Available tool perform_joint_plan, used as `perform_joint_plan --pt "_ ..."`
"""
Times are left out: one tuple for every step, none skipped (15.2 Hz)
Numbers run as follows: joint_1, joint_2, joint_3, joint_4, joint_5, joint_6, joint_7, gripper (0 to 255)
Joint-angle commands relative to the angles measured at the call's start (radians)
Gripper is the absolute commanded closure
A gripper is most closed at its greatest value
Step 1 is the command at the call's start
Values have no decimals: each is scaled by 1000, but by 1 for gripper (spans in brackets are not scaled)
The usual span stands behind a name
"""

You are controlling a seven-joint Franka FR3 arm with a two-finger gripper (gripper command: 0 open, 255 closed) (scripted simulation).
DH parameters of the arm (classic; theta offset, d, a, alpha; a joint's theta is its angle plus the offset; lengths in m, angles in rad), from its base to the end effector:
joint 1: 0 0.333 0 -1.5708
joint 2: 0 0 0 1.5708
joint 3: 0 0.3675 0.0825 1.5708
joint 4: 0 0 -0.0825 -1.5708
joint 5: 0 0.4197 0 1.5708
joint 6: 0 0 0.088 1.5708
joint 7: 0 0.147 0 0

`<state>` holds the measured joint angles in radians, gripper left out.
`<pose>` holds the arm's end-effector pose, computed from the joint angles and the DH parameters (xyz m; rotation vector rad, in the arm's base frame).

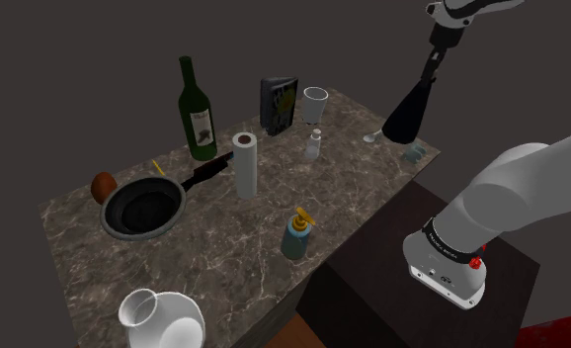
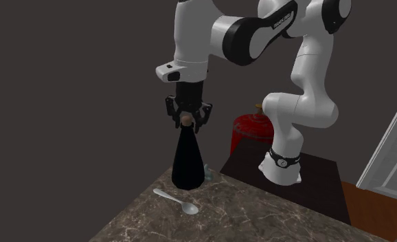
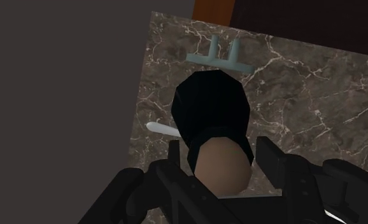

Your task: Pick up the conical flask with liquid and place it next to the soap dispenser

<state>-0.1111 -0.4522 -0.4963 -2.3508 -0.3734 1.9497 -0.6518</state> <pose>0.3376 -0.2953 0.4745 2.9985 0.3368 -0.0980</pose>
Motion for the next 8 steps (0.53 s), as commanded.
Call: perform_joint_plan --pt "1 -7 6 25 4 -31 -4 255" --pt "2 -10 9 37 6 -44 -6 255" --pt "2 -12 12 48 8 -58 -7 255" --pt "3 -14 15 60 9 -72 -9 255" --pt "4 -16 17 72 11 -85 -11 255" --pt "4 -17 20 84 13 -98 -13 255" --pt "5 -18 23 96 15 -112 -15 255" --pt "6 -19 25 108 17 -125 -17 255"
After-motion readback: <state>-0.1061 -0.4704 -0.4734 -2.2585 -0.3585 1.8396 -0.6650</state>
